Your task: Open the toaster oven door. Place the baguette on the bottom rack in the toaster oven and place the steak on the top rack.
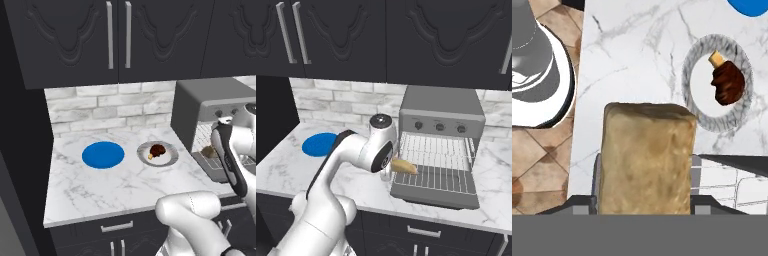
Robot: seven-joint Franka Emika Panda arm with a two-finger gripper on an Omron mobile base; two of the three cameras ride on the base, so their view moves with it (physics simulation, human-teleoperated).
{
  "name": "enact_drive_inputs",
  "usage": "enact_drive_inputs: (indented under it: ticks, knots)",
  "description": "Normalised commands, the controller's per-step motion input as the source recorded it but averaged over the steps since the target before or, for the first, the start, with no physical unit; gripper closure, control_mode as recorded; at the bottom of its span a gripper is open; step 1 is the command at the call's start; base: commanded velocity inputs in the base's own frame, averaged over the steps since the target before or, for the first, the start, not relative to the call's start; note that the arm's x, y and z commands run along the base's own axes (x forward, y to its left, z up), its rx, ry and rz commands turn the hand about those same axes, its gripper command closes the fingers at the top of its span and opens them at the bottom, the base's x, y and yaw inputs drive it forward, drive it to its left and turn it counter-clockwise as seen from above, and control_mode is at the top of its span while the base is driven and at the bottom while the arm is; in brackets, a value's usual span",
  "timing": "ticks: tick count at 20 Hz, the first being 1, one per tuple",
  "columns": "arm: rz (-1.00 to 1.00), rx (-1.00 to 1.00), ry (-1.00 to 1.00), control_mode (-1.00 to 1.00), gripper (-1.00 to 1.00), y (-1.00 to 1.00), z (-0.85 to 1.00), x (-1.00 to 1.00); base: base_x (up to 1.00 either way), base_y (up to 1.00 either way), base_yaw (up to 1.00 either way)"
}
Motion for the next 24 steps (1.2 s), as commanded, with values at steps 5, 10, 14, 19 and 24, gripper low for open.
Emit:
enact_drive_inputs:
  ticks: [5,10,14,19,24]
  knots:
    - [0.03,0.00,0.03,-1.00,1.00,-0.58,-0.02,0.21,0.00,0.00,0.00]
    - [0.00,0.00,0.09,-1.00,1.00,-0.45,-0.10,0.26,0.00,0.00,0.00]
    - [0.00,0.00,0.09,-1.00,1.00,-0.51,-0.17,0.26,0.00,0.00,0.00]
    - [0.00,0.00,0.03,-1.00,1.00,-0.41,-0.26,0.23,0.00,0.00,0.00]
    - [0.00,0.02,0.00,-1.00,1.00,-0.28,-0.29,0.11,0.00,0.00,0.00]
